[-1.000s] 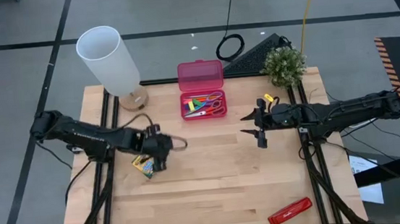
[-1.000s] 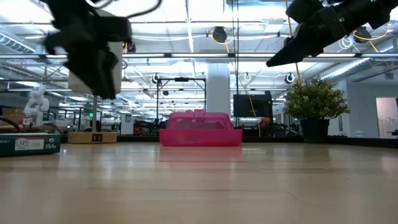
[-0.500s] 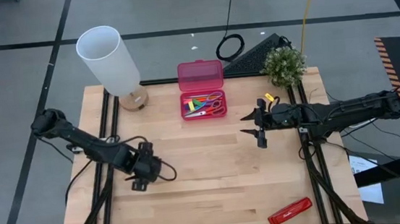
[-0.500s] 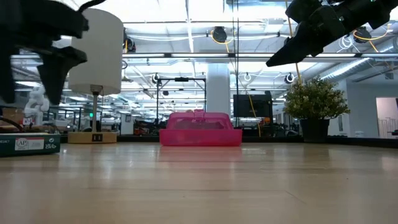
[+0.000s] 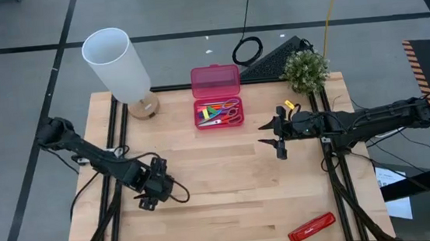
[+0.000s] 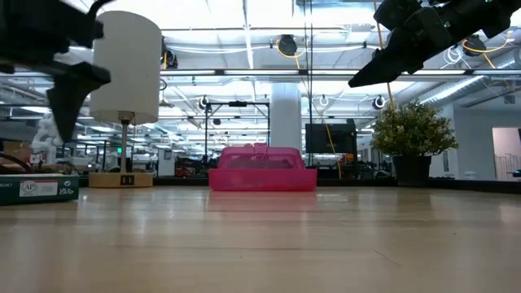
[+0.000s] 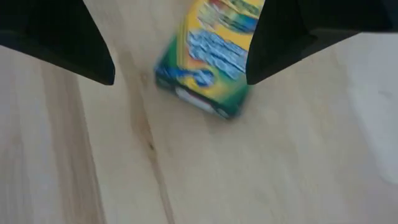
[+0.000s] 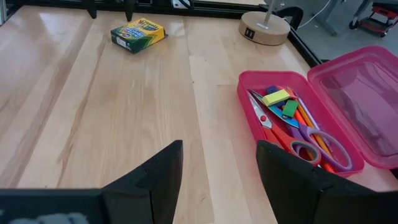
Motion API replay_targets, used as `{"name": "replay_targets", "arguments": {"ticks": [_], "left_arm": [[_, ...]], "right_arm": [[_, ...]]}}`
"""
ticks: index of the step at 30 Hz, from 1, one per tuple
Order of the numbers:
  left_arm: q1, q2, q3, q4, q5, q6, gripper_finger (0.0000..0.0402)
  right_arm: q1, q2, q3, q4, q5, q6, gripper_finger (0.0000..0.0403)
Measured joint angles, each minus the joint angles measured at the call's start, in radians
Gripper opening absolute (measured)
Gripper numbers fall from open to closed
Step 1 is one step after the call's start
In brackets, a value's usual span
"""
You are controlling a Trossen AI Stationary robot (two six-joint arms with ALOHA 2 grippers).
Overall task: Pack school essentials
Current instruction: Put the crayon box into the red supply box
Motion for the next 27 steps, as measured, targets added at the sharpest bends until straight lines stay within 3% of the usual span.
{"name": "replay_targets", "arguments": {"ticks": [3, 7, 27], "left_arm": [[0.000, 0.041, -0.001, -0.022, 0.050, 0.051, 0.0378], [0.001, 0.072, -0.001, -0.039, 0.024, 0.096, 0.0397], [0.132, 0.113, -0.028, -0.086, 0.048, 0.356, 0.0400]], "right_arm": [[0.000, 0.000, 0.000, 0.000, 0.000, -0.001, 0.0196], [0.000, 0.000, 0.000, -0.001, 0.000, 0.000, 0.0196], [0.000, 0.000, 0.000, -0.006, 0.000, -0.004, 0.0196]]}}
